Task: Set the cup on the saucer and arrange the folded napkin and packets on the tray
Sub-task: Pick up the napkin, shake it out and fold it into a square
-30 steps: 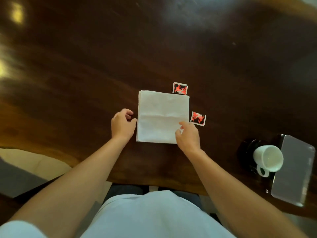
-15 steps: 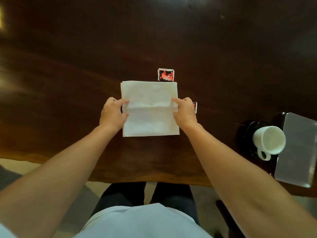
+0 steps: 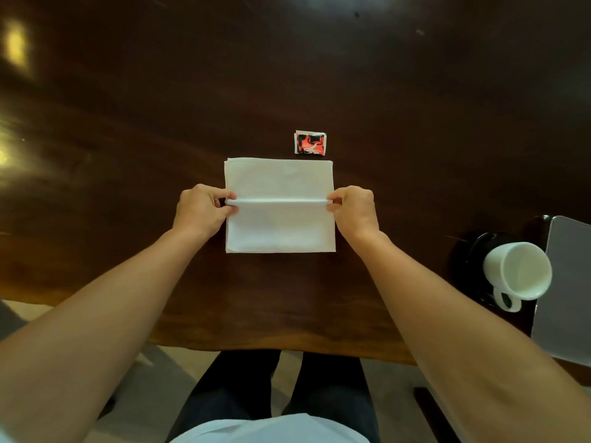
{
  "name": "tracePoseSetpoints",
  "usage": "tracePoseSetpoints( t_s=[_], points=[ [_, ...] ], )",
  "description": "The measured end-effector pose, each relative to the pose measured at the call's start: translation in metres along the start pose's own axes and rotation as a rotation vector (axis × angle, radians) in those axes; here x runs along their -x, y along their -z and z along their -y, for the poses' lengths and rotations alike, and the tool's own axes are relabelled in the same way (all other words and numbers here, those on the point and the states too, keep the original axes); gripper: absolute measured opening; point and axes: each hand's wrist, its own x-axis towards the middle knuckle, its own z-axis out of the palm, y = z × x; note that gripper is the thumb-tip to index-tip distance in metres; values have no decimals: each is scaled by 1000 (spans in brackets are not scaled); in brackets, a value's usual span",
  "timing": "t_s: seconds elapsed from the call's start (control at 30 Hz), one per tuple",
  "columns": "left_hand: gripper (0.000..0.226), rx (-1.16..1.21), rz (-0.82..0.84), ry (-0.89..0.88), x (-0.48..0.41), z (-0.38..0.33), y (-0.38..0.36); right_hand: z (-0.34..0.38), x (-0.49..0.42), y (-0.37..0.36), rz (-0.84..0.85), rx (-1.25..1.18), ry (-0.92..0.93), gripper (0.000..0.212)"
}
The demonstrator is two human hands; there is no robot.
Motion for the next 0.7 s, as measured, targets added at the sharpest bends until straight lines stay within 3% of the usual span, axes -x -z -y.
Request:
tracePoseSetpoints(
  t_s=[0.17, 0.33, 0.47, 0.6, 0.7],
  points=[
    [17, -159, 13, -77, 0, -19, 12, 12, -2, 12, 37, 83, -8, 17],
    [19, -95, -22, -165, 15, -29, 38, 21, 19, 36, -14, 50, 8, 17],
    [19, 214, 115, -134, 37, -31, 67, 30, 45, 63, 34, -155, -16, 11],
    [30, 512, 96, -93, 70, -48, 96, 49, 79, 85, 23, -414, -33, 20],
    [33, 787, 150, 61, 96, -59, 105, 59, 103, 87, -3, -609, -104, 25]
  ],
)
